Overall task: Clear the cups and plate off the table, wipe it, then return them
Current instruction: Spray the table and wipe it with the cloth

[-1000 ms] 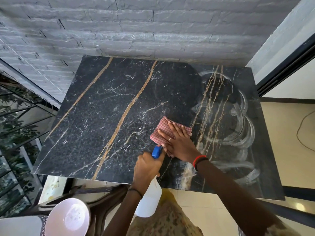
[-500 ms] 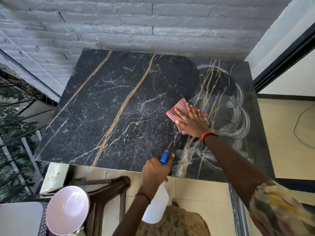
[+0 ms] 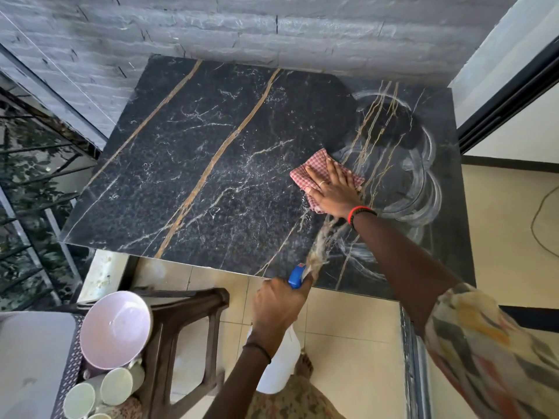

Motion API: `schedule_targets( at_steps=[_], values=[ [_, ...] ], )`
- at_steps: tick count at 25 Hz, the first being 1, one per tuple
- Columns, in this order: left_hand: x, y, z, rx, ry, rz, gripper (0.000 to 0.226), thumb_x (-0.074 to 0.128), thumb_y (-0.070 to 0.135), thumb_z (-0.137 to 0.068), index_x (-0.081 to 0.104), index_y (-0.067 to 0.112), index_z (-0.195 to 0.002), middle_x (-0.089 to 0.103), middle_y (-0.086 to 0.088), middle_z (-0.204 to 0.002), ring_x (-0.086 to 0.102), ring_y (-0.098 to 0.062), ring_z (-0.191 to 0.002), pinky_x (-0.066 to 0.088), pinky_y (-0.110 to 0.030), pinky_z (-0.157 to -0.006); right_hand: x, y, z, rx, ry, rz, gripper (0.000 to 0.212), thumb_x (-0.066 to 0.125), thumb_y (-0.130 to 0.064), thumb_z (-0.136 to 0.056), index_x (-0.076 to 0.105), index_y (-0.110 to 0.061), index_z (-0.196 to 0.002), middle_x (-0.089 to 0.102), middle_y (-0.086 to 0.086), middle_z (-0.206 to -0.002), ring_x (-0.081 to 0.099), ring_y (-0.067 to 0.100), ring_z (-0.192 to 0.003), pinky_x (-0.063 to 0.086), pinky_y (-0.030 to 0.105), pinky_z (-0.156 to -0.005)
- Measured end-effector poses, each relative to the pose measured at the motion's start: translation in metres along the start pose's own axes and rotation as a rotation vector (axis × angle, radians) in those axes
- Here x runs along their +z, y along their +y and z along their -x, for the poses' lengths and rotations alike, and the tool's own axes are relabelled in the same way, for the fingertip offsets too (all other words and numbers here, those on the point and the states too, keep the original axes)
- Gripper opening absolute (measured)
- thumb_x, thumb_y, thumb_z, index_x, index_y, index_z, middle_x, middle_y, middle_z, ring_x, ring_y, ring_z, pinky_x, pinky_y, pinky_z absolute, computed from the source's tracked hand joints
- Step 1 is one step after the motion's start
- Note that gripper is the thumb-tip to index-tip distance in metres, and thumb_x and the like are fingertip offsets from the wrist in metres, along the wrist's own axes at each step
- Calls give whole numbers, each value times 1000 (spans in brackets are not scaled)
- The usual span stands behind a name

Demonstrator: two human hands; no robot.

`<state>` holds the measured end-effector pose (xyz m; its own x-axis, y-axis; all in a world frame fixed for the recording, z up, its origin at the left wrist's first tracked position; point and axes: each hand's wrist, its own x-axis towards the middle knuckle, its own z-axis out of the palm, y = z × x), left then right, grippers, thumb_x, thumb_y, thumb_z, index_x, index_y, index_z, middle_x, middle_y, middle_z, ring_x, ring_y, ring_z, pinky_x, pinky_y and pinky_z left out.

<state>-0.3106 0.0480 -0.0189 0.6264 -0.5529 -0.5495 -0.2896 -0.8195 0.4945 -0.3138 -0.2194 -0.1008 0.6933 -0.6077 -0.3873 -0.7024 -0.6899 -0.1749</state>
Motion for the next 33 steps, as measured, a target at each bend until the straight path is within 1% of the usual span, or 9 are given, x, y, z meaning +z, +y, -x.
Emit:
schedule_targets(
  at_steps=[4, 8, 13, 17, 19, 21, 23, 28, 33],
  values=[
    [9, -6, 20, -48, 37, 29, 53, 55, 64, -85, 47, 15, -64, 59, -8, -66, 63, -30, -70, 54, -36, -72, -1, 2, -1, 8, -17, -5, 56, 16, -61, -97, -12, -51, -144, -27, 4, -156, -19, 28, -145, -13, 49, -113],
    [20, -19, 33, -39, 22, 85, 53, 57, 66, -82, 48, 16, -69, 63, -12, -71, 68, -32, -75, 57, -37, -73, 0, 2, 0, 15, -39, 7, 57, 16, -61, -96, -13, -50, -144, -28, 4, -156, -19, 28, -145, -13, 50, -114],
    [18, -32, 39, -63, 49, 123, 50, 56, 64, -84, 47, 18, -67, 47, 2, -58, 52, -16, -54, 42, -23, -53, 12, -17, 23, -18, -27, -6, 57, 16, -61, -97, -9, -48, -146, -25, 8, -157, -19, 31, -145, -16, 50, -112],
    [13, -31, 38, -97, 98, 189, 48, 55, 62, -86, 49, 19, -67, 54, 3, -57, 52, -12, -51, 43, -24, -54, 45, -56, 82, -166, 53, 32, 59, 18, -63, -96, -2, -44, -148, -16, 14, -158, -11, 34, -146, -9, 55, -116],
    [9, -29, 36, -113, 106, 213, 49, 55, 61, -86, 57, 13, -75, 65, -1, -65, 60, -18, -59, 48, -29, -64, 68, -67, 125, -207, 116, 39, 58, 17, -61, -96, 4, -42, -149, -9, 14, -159, -8, 32, -147, -6, 53, -118],
    [6, -26, 32, -117, 114, 219, 46, 56, 59, -87, 57, 14, -77, 71, -5, -74, 66, -21, -67, 51, -32, -69, 86, -61, 163, -229, 134, 34, 56, 16, -56, -97, 8, -42, -150, -6, 13, -160, -7, 31, -147, -6, 51, -118],
    [2, -22, 30, -112, 104, 232, 43, 56, 58, -88, 50, 19, -72, 71, -5, -75, 65, -18, -64, 51, -31, -69, 92, -37, 185, -227, 128, 62, 56, 14, -56, -96, 6, -42, -150, -5, 12, -160, -8, 30, -147, -4, 50, -119],
    [-10, -28, 21, -118, 123, 322, 58, 57, 62, -84, 62, 5, -89, 70, -15, -87, 68, -36, -81, 56, -44, -81, 76, -2, 180, -160, 95, 87, 54, 14, -54, -97, -3, -44, -147, -15, 12, -158, -12, 30, -147, -8, 50, -118],
    [-28, -38, 6, -89, 153, 338, 62, 58, 61, -85, 64, -1, -89, 70, -19, -77, 67, -30, -69, 55, -40, -75, 61, -77, 135, -150, 84, 25, 52, 21, -51, -100, 8, -43, -149, -12, 13, -159, -13, 31, -147, -10, 50, -117]
  ],
)
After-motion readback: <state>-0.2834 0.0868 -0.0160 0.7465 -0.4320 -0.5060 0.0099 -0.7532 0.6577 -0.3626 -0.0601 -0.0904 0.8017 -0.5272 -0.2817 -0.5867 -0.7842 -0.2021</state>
